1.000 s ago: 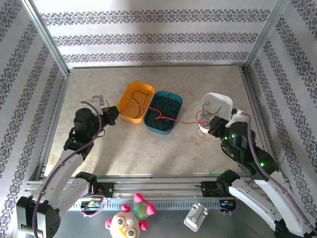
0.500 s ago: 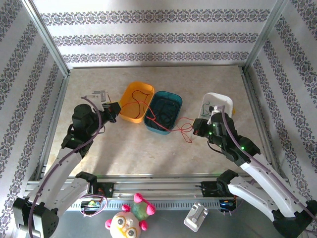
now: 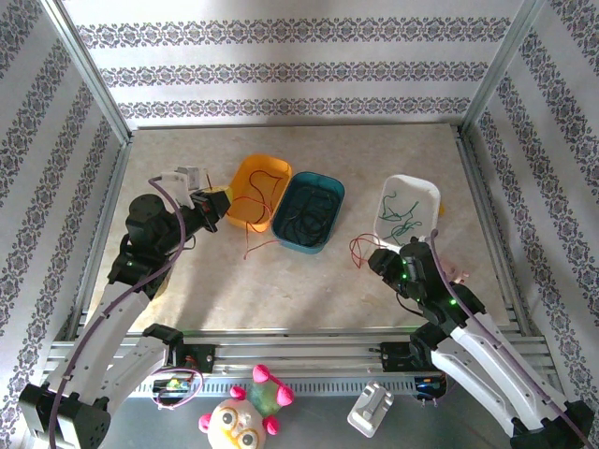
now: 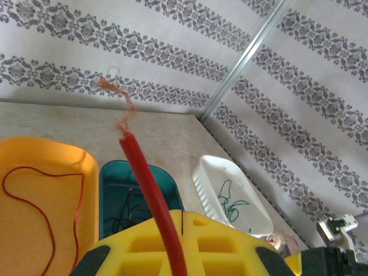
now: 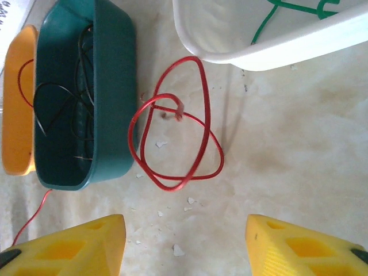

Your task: Untangle the cables

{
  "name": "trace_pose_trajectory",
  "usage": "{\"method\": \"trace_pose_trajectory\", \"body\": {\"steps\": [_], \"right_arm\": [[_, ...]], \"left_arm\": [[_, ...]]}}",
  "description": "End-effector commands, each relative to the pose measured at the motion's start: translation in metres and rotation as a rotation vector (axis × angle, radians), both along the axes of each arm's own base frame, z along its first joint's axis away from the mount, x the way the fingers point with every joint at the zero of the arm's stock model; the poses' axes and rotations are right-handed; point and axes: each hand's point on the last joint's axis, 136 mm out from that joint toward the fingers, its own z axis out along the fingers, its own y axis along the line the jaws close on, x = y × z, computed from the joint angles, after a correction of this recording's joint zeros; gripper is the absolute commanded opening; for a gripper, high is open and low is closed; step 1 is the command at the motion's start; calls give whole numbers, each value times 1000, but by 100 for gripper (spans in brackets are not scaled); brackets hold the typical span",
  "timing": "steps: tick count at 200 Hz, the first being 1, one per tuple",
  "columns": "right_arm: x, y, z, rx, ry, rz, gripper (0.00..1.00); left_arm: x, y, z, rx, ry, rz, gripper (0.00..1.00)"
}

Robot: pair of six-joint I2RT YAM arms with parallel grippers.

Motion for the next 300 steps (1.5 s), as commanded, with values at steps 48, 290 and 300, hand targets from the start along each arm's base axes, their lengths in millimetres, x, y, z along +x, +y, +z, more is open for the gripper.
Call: {"method": "trace_pose_trajectory", "body": {"steps": [48, 290, 300], "right_arm": [[15, 20, -8, -7, 31, 64, 58], [6, 24, -1, -18, -1, 143, 59], [6, 26, -2, -20, 4, 150, 59]], "left_arm": [[-12, -8, 10, 14, -24, -63, 0], [168, 11, -113, 373, 284, 467, 0], [165, 12, -122, 386, 317, 476, 1]]}}
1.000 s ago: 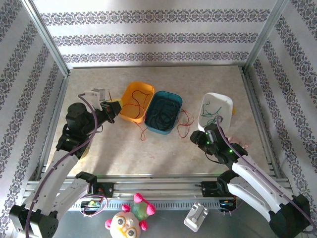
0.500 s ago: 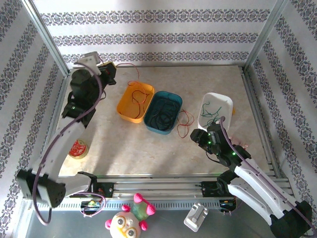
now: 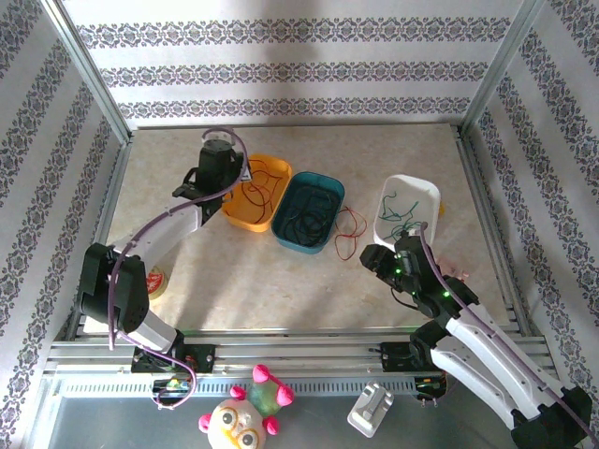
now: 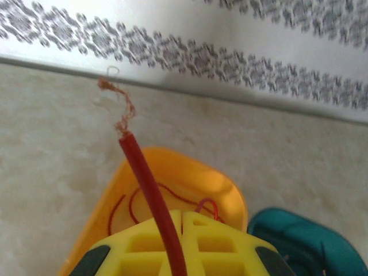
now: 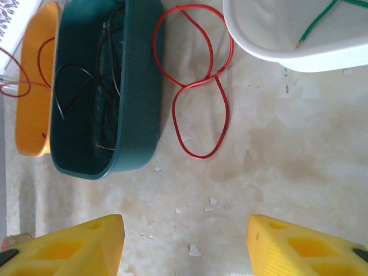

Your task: Untangle the cables

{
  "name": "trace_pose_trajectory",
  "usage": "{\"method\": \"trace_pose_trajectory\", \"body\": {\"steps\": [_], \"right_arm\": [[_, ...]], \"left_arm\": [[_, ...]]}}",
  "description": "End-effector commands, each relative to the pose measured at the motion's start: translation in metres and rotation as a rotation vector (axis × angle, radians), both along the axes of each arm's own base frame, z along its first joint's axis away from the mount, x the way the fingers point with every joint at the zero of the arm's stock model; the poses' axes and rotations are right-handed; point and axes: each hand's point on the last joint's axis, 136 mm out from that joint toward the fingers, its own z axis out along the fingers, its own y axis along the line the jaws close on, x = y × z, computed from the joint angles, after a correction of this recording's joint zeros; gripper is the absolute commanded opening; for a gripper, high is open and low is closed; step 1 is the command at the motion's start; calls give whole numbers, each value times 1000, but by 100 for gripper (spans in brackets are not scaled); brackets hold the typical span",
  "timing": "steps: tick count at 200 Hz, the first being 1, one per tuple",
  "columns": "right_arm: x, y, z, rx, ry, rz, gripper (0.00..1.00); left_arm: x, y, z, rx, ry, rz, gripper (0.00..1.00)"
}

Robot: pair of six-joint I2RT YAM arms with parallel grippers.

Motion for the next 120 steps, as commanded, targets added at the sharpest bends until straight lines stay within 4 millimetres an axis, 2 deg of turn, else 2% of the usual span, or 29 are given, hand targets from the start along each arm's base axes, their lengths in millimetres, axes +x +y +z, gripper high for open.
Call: {"method": "trace_pose_trajectory", "body": {"steps": [1, 6, 15, 32, 44, 53, 74, 99, 120], "right_arm": [[-5, 7, -6, -18, 25, 54, 59], [-5, 8, -6, -19, 27, 58, 59], [-4, 10, -5, -20, 26, 66, 59], [-2, 13, -3, -31, 23, 84, 59], [0, 16, -1, -42, 21, 103, 59], [0, 20, 0, -48, 21, 121, 59], [0, 26, -3, -78, 36, 155, 59], [0, 31, -12, -112, 63, 164, 59], [1, 34, -21, -129, 91, 157, 59]], "left_arm": [[-11, 2, -26, 71, 84, 16, 1], [-12, 2, -29, 69, 95, 19, 3], [-13, 2, -34, 68, 104, 18, 14], [-13, 1, -41, 73, 124, 12, 41], [-12, -4, -43, 75, 138, -14, 67], [-12, -9, -40, 68, 137, -40, 78], [-15, -17, -29, 46, 111, -74, 86], [-25, -20, -17, 13, 84, -86, 87], [-39, -20, -19, 4, 95, -79, 87]]}}
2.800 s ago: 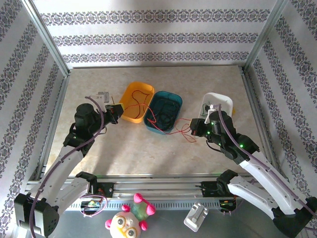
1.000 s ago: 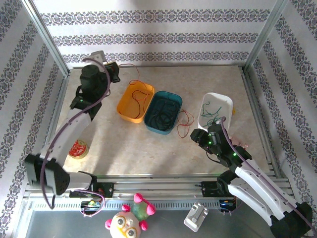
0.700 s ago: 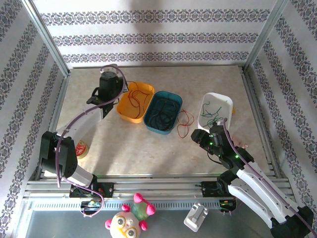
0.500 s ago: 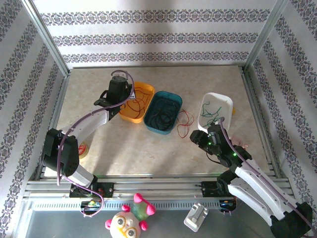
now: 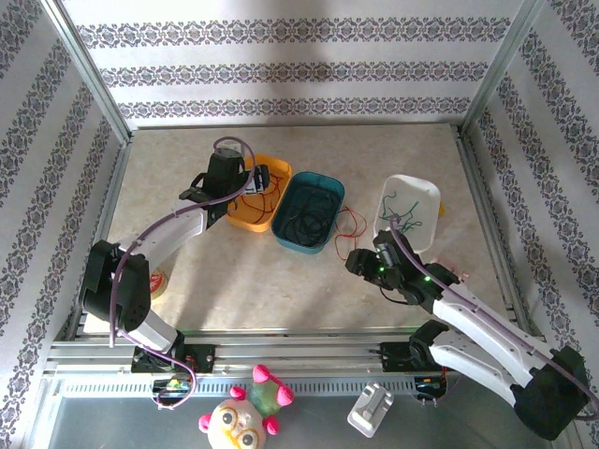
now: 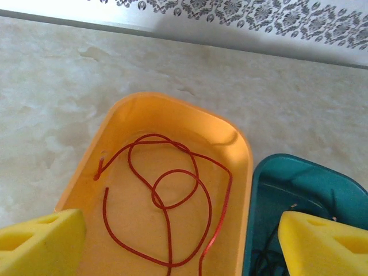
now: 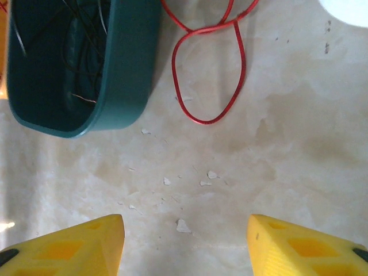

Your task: Untangle the cables

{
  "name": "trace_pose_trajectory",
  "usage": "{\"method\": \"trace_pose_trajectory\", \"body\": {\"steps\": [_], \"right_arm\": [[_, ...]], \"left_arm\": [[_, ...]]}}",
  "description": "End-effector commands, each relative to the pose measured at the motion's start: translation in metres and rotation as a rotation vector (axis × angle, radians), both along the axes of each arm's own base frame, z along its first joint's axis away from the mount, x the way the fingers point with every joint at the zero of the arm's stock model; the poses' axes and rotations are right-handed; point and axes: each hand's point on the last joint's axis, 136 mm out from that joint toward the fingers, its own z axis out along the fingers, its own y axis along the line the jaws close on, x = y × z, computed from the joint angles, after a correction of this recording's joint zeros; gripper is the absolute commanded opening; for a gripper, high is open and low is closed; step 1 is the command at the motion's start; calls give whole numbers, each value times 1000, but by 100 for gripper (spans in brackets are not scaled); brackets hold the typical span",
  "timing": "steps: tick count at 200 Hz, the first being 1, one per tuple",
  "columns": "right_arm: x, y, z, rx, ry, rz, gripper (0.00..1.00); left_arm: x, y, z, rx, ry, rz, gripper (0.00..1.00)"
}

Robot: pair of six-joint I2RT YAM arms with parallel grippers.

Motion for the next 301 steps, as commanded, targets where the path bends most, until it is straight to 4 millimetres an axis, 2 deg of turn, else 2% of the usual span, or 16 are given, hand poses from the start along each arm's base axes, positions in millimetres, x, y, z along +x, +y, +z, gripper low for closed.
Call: {"method": "trace_pose_trajectory", "body": {"steps": [1, 36, 56, 88, 110, 156, 205, 256, 301], "right_arm": [[7, 2, 2, -26, -14, -10, 59], [9, 4, -11, -49, 30, -28, 59], [11, 5, -19, -68, 62, -34, 59], [17, 8, -34, -100, 124, -41, 59], [24, 9, -42, -111, 155, -31, 59], [38, 9, -55, -136, 190, -17, 59], [43, 13, -74, -159, 261, 24, 59], [55, 14, -81, -203, 274, 45, 59], [75, 20, -74, -233, 245, 61, 59]], "left_arm": [[-20, -6, 13, -29, -12, -16, 87], [-50, -24, -3, -6, -3, -67, 87], [-60, -29, -15, 21, 25, -57, 87], [-62, -13, -29, 72, 84, 60, 87], [-59, -3, -25, 115, 82, 106, 87], [-54, -3, -13, 139, 72, 106, 88], [-59, -1, -15, 114, 83, 119, 88], [-66, 3, -18, 98, 86, 133, 88], [-67, 5, -17, 107, 88, 135, 88]]}}
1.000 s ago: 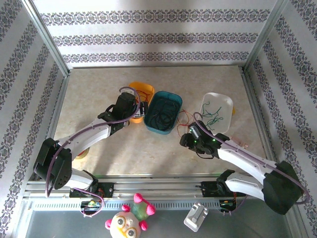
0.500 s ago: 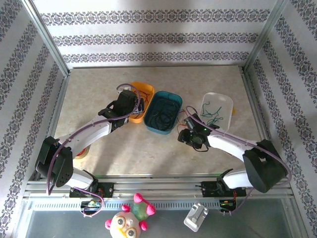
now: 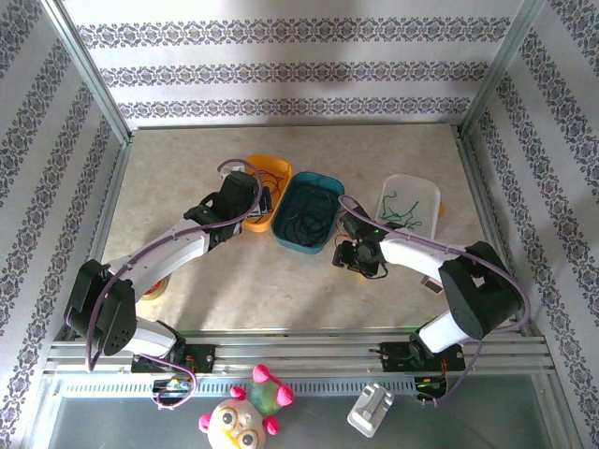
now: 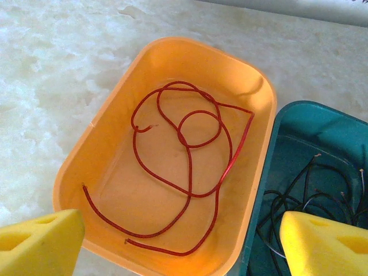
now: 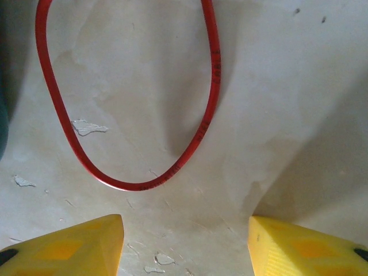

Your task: Untangle the cables

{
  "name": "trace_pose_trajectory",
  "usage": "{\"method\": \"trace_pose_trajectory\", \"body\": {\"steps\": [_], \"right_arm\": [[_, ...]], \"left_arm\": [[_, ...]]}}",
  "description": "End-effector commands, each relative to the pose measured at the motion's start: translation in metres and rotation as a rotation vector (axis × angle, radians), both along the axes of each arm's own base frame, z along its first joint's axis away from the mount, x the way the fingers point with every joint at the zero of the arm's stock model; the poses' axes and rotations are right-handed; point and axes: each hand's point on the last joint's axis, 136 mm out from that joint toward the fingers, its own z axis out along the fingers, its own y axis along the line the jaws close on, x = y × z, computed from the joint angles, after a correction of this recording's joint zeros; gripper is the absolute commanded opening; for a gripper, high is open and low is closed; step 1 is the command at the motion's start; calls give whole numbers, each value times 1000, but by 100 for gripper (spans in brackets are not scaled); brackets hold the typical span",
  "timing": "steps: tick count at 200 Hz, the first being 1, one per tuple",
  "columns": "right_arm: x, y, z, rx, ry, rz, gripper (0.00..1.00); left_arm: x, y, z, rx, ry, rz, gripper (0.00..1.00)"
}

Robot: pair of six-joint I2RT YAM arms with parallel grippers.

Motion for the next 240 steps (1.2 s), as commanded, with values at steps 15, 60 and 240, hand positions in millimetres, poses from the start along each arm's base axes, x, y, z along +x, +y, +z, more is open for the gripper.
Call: {"method": "trace_pose_trajectory", "body": {"steps": [15, 60, 240], "right_arm": [[40, 8, 13, -21, -108, 30, 59], [53, -1, 17, -98, -139, 24, 59], [41, -28, -14, -371, -159, 1, 5]], "left_arm": [[-7, 7, 2, 21, 8, 19, 88], [-6, 6, 4, 23, 7, 18, 88], [-9, 8, 4, 27, 30, 26, 88]]}}
